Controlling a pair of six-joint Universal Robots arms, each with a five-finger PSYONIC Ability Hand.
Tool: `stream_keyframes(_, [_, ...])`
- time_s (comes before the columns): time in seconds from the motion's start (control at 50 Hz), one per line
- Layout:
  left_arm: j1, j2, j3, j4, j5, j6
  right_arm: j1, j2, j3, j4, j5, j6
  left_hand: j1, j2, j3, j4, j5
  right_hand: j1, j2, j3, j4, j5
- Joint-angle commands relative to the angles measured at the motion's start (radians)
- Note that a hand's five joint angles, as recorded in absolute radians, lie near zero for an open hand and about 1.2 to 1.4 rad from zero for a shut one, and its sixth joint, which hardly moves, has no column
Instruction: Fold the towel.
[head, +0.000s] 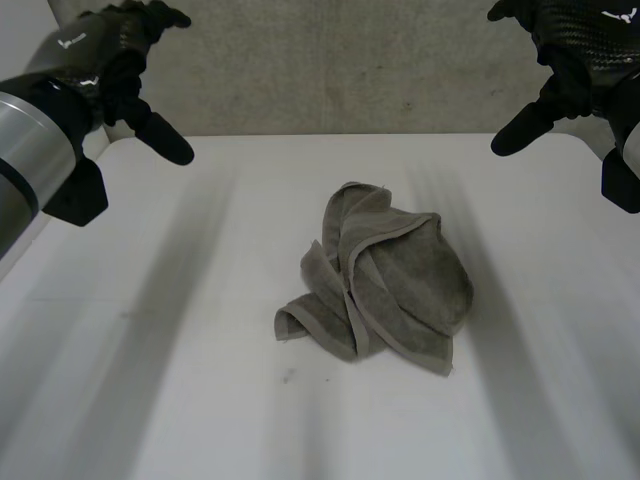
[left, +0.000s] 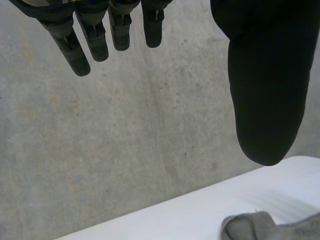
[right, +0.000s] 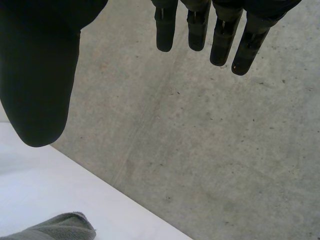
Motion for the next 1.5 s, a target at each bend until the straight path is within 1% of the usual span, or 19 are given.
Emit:
stream_keyframes(0.02, [-0.010, -0.075, -0.004, 0.005, 0.001, 0.001, 0.001, 0.097, -0.014, 0.002, -0.039, -0.085, 0.036, 0.046, 0.044, 0.044, 0.015, -0.044, -0.057, -0.040, -0.062, -0.053])
stream_keyframes(0.1, [-0.013, -0.156, -0.003, 0.002, -0.002, 0.001, 0.004, 0.164, -0.017, 0.013, -0.073, -0.182, 0.100, 0.110, 0.109, 0.108, 0.080, -0.044, -0.057, -0.040, -0.062, -0.053])
stream_keyframes(0.14, [-0.014, -0.195, -0.004, -0.001, -0.017, -0.003, 0.021, 0.244, -0.031, 0.003, -0.095, -0.293, 0.171, 0.181, 0.179, 0.179, 0.150, -0.044, -0.057, -0.040, -0.062, -0.053])
stream_keyframes(0.2, [-0.040, -0.273, -0.027, -0.002, -0.040, -0.019, 0.030, 0.333, -0.072, 0.002, -0.109, -0.333, 0.259, 0.269, 0.267, 0.267, 0.238, 0.028, 0.014, 0.031, 0.010, 0.019])
stream_keyframes(0.3, [-0.126, -0.374, -0.098, 0.031, -0.098, -0.028, 0.037, 0.493, -0.164, 0.000, -0.170, -0.337, 0.197, 0.207, 0.206, 0.206, 0.177, 0.078, 0.064, 0.082, 0.060, 0.069])
stream_keyframes(0.42, [-0.163, -0.443, -0.143, 0.114, -0.101, -0.019, 0.040, 0.691, -0.271, -0.036, -0.265, -0.332, 0.097, 0.107, 0.106, 0.105, 0.077, 0.216, 0.202, 0.219, 0.198, 0.207])
stream_keyframes(0.6, [-0.244, -0.563, -0.103, 0.192, -0.104, -0.007, 0.067, 0.846, -0.328, -0.199, -0.253, -0.320, 0.138, 0.148, 0.147, 0.146, 0.118, 0.398, 0.384, 0.402, 0.380, 0.389])
stream_keyframes(0.66, [-0.249, -0.609, -0.068, 0.188, -0.112, -0.007, 0.083, 0.883, -0.335, -0.262, -0.228, -0.320, 0.141, 0.151, 0.150, 0.149, 0.121, 0.530, 0.516, 0.534, 0.512, 0.521])
stream_keyframes(0.68, [-0.251, -0.624, -0.054, 0.189, -0.112, -0.007, 0.086, 0.892, -0.335, -0.288, -0.203, -0.320, 0.176, 0.186, 0.185, 0.184, 0.156, 0.667, 0.653, 0.670, 0.649, 0.658])
stream_keyframes(0.7, [-0.251, -0.624, -0.054, 0.189, -0.112, -0.007, 0.086, 0.892, -0.335, -0.288, -0.202, -0.320, 0.177, 0.187, 0.185, 0.185, 0.156, 0.668, 0.654, 0.672, 0.650, 0.659])
stream_keyframes(0.72, [-0.255, -0.636, -0.040, 0.194, -0.111, -0.007, 0.090, 0.895, -0.335, -0.306, -0.173, -0.321, 0.270, 0.280, 0.278, 0.278, 0.249, 0.895, 0.881, 0.898, 0.877, 0.886])
stream_keyframes(0.74, [-0.255, -0.637, -0.040, 0.194, -0.110, -0.007, 0.090, 0.895, -0.335, -0.306, -0.173, -0.321, 0.270, 0.280, 0.279, 0.279, 0.250, 0.897, 0.883, 0.901, 0.879, 0.888])
stream_keyframes(0.76, [-0.260, -0.652, -0.022, 0.197, -0.109, -0.007, 0.102, 0.895, -0.335, -0.323, -0.144, -0.321, 0.346, 0.356, 0.355, 0.354, 0.326, 1.098, 1.084, 1.101, 1.080, 1.089])
stream_keyframes(0.8, [-0.261, -0.672, -0.001, 0.194, -0.110, -0.007, 0.107, 0.892, -0.336, -0.332, -0.124, -0.323, 0.379, 0.389, 0.388, 0.387, 0.359, 1.177, 1.163, 1.181, 1.159, 1.168])
stream_keyframes(1.1, [-0.284, -0.724, 0.045, 0.194, -0.109, 0.078, 0.098, 0.796, -0.296, -0.314, -0.046, -0.318, 0.379, 0.389, 0.388, 0.387, 0.359, 1.178, 1.164, 1.182, 1.160, 1.169])
stream_keyframes(1.2, [-0.306, -0.673, 0.061, 0.199, -0.123, 0.073, 0.095, 0.665, -0.164, -0.306, -0.050, -0.320, 0.353, 0.363, 0.361, 0.361, 0.332, 1.178, 1.164, 1.182, 1.160, 1.169])
stream_keyframes(1.28, [-0.289, -0.623, 0.078, 0.194, -0.179, 0.063, 0.095, 0.531, -0.030, -0.306, -0.057, -0.320, 0.353, 0.363, 0.361, 0.361, 0.332, 1.178, 1.164, 1.182, 1.160, 1.169])
stream_keyframes(1.46, [-0.229, -0.604, 0.155, 0.174, -0.195, -0.002, 0.087, 0.340, 0.181, -0.305, -0.141, -0.341, 0.297, 0.307, 0.305, 0.305, 0.276, 1.178, 1.164, 1.182, 1.160, 1.169])
stream_keyframes(1.5, [-0.228, -0.614, 0.181, 0.151, -0.190, -0.028, 0.086, 0.222, 0.277, -0.299, -0.168, -0.352, 0.291, 0.301, 0.300, 0.299, 0.271, 1.178, 1.164, 1.182, 1.160, 1.169])
